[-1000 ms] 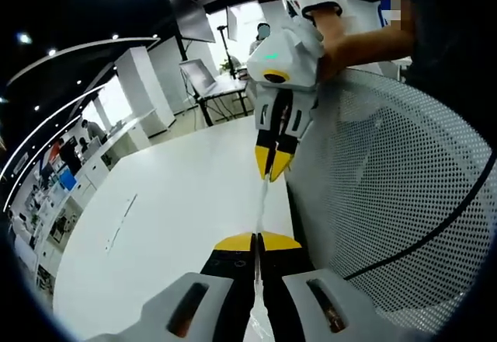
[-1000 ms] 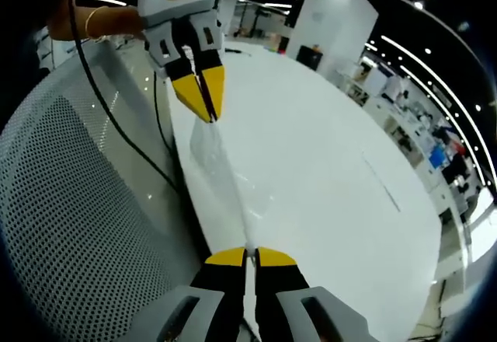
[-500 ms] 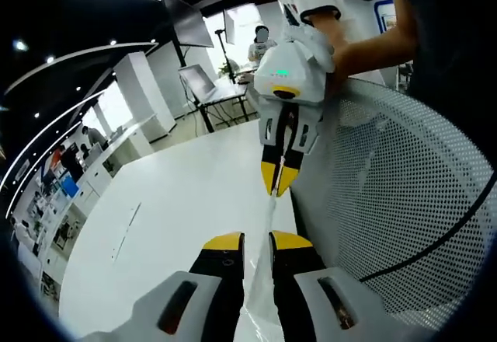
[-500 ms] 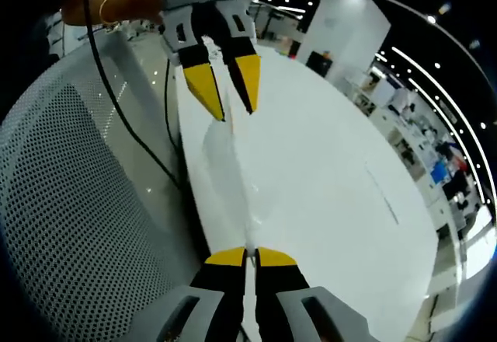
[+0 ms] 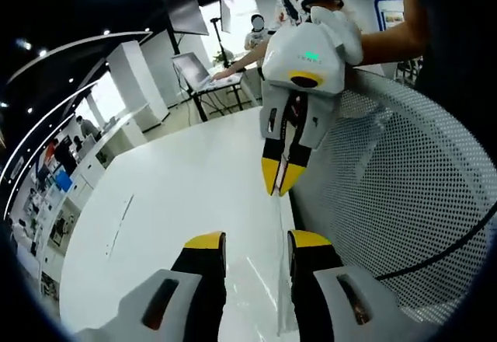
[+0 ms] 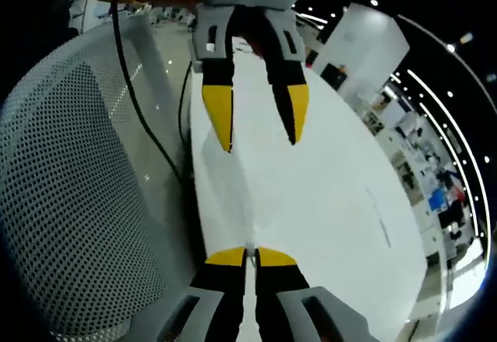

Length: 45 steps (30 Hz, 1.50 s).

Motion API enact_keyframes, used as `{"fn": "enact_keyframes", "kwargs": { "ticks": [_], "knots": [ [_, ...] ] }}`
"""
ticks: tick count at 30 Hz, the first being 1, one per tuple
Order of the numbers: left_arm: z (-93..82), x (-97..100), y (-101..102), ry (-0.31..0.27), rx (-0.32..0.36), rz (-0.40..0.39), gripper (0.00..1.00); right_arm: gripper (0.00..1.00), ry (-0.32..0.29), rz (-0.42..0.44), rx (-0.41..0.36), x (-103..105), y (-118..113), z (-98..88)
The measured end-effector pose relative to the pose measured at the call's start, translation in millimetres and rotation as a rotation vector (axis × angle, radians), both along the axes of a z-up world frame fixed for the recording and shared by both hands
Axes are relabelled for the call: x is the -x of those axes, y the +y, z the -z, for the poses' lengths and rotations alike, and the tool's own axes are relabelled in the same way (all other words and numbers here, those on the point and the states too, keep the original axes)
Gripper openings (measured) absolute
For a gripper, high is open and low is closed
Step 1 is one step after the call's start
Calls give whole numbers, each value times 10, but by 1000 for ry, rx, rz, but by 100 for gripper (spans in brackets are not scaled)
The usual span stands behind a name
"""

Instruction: Open the resealable bag by pulling the two sides of the seal apart until the entire bag opening is separated and visibly accessible.

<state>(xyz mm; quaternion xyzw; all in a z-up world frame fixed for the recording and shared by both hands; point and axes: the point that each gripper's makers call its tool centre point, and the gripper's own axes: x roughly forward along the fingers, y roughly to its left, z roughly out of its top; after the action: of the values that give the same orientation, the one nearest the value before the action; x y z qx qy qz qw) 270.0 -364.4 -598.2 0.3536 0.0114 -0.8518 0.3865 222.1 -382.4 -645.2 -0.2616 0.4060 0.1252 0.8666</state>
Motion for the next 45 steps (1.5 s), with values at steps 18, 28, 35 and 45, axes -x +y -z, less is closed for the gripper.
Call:
{"fn": "enact_keyframes", "kwargs": {
  "ticks": [18, 28, 35, 45],
  "knots": [
    [98, 45, -106, 53, -81, -44, 29, 0, -9, -82, 28, -31, 92, -9],
    [221, 16, -63, 34, -119, -47, 28, 0, -11, -87, 31, -36, 96, -13],
    [348, 9, 12, 0, -161, -28, 28, 0, -20, -105, 37, -48, 120, -28],
    [521, 10, 63, -19, -217, -50, 23, 0, -26, -106, 38, -55, 126, -40]
  ]
}}
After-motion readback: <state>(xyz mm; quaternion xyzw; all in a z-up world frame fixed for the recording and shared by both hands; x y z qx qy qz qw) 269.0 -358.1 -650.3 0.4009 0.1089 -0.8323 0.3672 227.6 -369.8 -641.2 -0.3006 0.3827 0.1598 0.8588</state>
